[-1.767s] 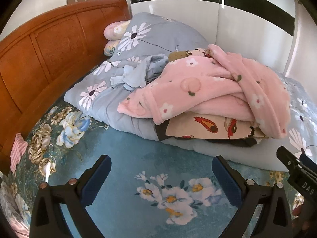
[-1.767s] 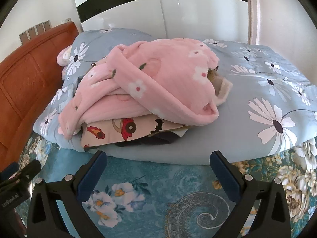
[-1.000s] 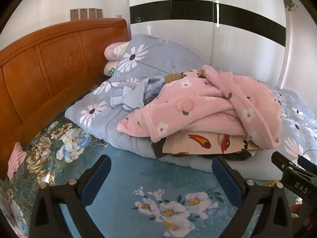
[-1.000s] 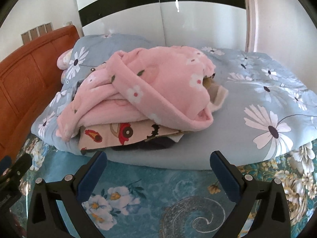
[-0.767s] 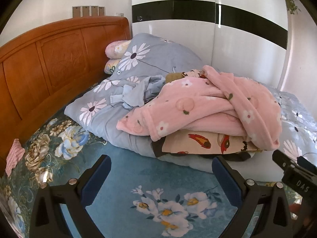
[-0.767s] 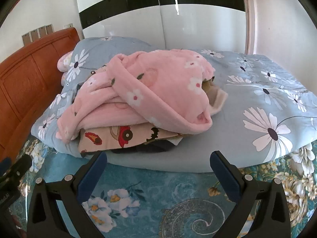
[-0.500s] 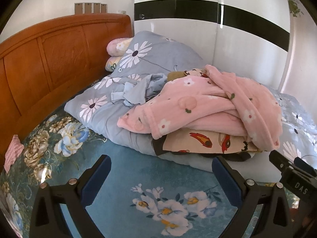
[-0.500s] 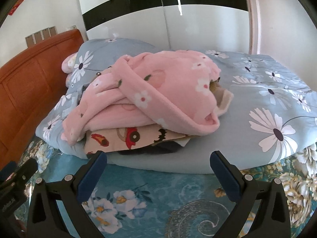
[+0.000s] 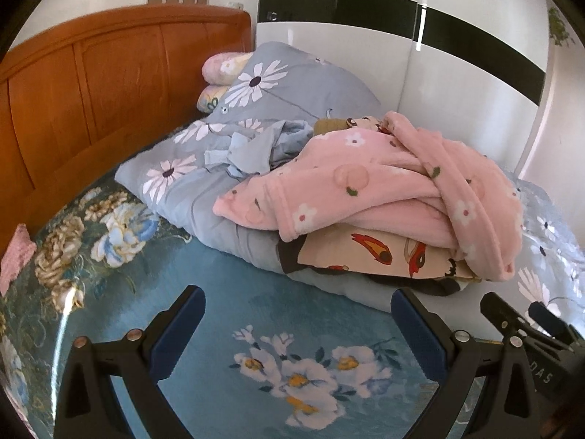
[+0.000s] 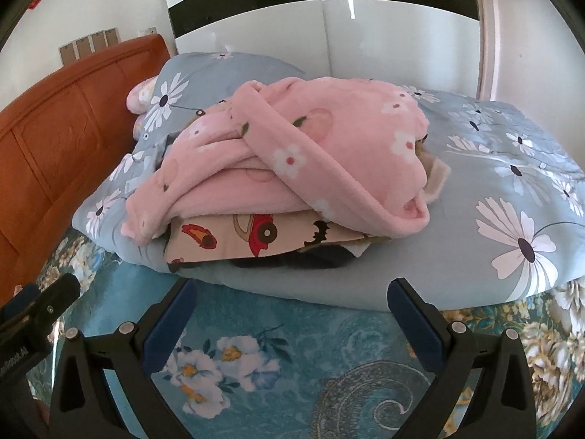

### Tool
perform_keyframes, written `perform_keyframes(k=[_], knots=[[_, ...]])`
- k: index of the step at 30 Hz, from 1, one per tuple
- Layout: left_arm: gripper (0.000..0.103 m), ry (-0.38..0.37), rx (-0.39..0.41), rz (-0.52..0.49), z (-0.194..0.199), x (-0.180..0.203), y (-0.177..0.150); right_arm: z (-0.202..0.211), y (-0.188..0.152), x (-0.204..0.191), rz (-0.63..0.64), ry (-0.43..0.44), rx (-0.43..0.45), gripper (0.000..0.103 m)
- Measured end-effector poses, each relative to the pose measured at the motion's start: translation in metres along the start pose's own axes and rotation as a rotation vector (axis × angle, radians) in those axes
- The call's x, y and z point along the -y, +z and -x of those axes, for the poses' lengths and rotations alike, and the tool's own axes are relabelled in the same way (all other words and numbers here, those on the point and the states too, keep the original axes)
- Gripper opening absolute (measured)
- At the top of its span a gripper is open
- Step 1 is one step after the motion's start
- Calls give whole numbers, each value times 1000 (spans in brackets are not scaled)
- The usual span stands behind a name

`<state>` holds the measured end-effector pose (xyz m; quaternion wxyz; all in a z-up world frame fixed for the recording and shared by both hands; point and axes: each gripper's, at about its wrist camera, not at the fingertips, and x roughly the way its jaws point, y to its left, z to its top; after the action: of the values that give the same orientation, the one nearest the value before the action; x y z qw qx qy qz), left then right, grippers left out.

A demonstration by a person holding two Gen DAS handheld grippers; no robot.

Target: Fold clothes

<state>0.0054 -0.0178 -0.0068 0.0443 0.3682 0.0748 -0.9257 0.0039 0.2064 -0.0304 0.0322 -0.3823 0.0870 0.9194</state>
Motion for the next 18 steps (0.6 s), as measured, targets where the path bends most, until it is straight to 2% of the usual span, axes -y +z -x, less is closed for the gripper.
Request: perform_keyframes(k=[13,18], knots=[[103,-3,-17,-1,-5,5,2,-6,-4,-5,14,10,-23,103],[103,-12,-11,22,1,-9,-4,-10,-3,-8,24,14,-29,103]])
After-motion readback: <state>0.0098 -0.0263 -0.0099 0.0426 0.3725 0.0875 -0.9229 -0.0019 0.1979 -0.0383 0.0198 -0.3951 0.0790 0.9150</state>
